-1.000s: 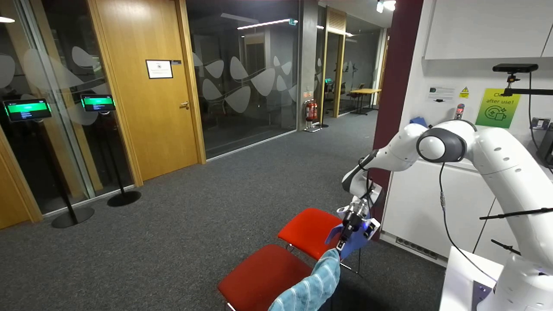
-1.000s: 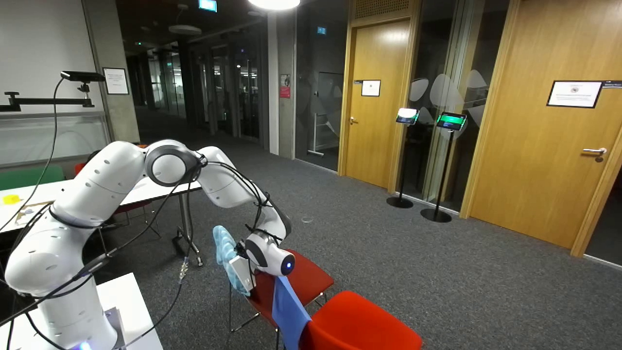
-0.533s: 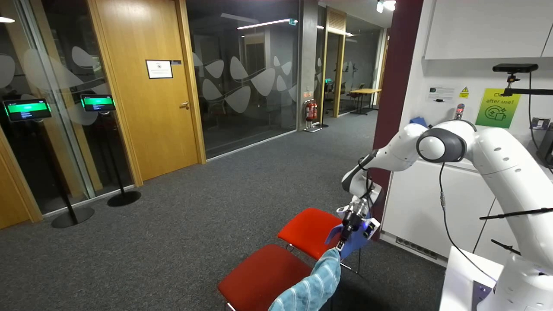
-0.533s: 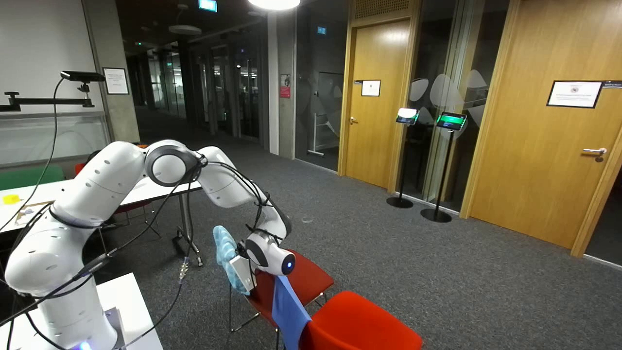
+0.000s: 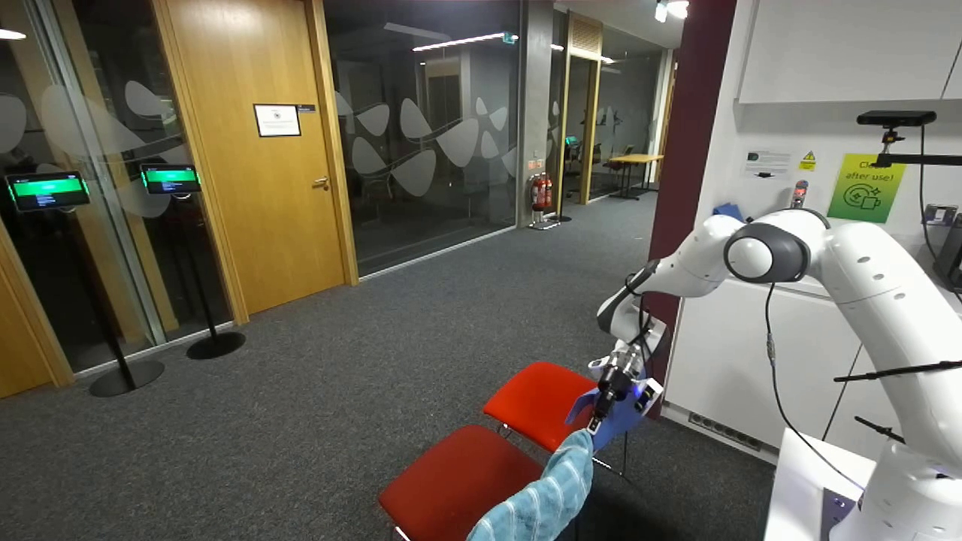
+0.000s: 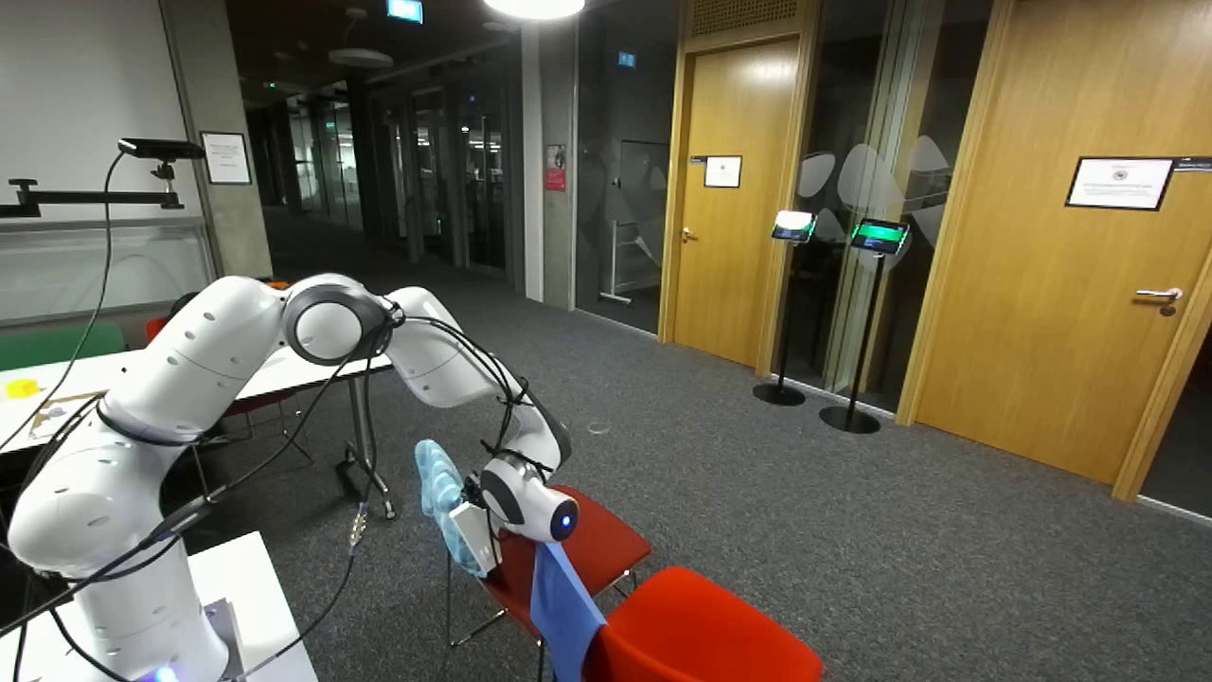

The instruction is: Slide the blue towel slightly to the right

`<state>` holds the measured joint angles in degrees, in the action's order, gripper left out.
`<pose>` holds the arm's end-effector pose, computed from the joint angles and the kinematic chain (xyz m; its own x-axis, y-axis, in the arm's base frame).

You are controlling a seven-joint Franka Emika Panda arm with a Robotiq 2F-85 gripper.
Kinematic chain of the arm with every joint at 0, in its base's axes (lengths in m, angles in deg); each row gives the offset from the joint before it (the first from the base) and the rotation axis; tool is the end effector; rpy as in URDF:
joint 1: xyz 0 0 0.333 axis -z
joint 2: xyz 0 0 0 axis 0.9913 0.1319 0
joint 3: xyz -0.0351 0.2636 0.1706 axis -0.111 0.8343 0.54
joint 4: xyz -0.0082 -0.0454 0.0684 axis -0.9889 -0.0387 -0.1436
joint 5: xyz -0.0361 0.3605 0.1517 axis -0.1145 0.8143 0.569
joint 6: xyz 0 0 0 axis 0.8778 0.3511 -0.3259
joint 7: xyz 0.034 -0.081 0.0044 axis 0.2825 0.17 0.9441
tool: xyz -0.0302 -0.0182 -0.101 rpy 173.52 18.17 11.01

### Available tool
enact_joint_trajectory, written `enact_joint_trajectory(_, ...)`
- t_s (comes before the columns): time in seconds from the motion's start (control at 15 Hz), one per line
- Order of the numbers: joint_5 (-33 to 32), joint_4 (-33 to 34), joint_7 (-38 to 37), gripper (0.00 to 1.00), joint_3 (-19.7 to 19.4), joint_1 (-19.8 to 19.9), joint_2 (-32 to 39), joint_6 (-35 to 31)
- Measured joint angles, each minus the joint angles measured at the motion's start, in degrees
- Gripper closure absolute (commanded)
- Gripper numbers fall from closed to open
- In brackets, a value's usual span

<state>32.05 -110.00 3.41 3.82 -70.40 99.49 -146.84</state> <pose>0.5215 -0.0811 0.0903 0.9523 0.1553 0.2626 0.3000 -0.3194 -0.8989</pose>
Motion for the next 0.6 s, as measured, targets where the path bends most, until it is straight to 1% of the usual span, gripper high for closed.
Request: enact_joint_trajectory(0.6,0.0,0.4,0.0,1.0,-1.0,2.1,0.6,0.0)
